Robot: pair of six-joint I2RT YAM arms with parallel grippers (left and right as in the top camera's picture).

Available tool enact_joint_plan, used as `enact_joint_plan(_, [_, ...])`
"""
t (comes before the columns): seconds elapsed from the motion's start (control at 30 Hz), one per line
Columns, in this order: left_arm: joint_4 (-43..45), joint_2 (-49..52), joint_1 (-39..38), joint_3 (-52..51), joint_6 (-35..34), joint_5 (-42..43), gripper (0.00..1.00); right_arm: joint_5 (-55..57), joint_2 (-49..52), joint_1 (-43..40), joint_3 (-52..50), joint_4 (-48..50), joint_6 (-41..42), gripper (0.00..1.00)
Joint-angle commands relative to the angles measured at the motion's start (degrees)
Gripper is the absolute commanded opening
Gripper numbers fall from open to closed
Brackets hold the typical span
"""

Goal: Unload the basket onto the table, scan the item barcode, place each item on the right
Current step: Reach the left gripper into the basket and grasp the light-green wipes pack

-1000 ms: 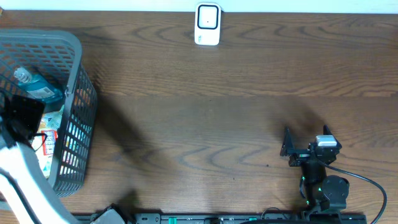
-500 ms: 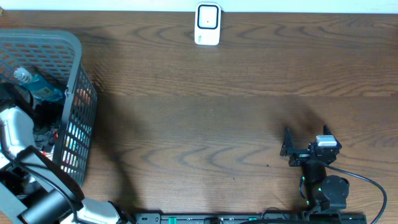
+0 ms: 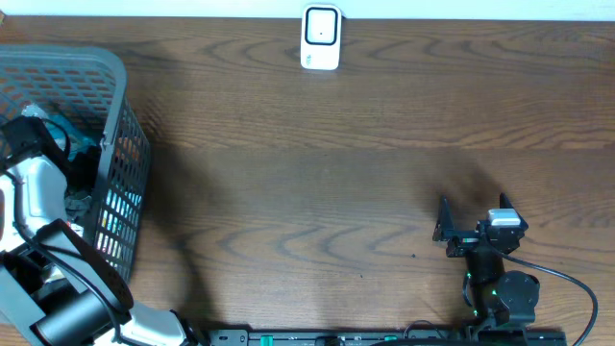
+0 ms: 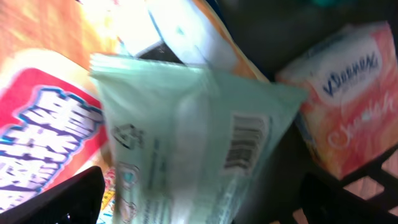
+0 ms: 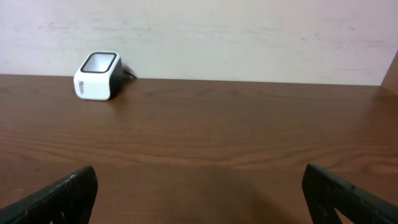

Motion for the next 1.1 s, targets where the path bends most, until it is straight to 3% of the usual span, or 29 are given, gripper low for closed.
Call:
enact_joint_plan(0.0, [-0.7,0.7,-0.7,-0.3,1.8,0.1,0.98,-0.5,-0.2,0.5,-0.1,-0.2,-0.7,0.99])
enact_joint_plan(0.2, [-1.5,2.9,-0.7,-0.3,2.9,-1.4,0.93,-0.5,-0.2,0.5,-0.1,-0.2,-0.7,0.99])
enact_joint_plan(0.4, [-1.7,5.1,-0.7,-0.3,3.1,-1.8,0.54,-0.5,-0.2,0.5,-0.1,-0.2,-0.7,0.99])
enact_joint_plan(0.57, [-2.8,3.0,-0.5,1.5,3.1,-1.9,0.39,-0.5,-0.2,0.5,-0.1,-0.2,-0.7,0.99])
enact_joint_plan(1.07, [-3.1,-23.4,0.0,6.1,-0.2,-1.8,0.33,-0.5,-0.2,0.5,-0.1,-0.2,-0.7,0.99])
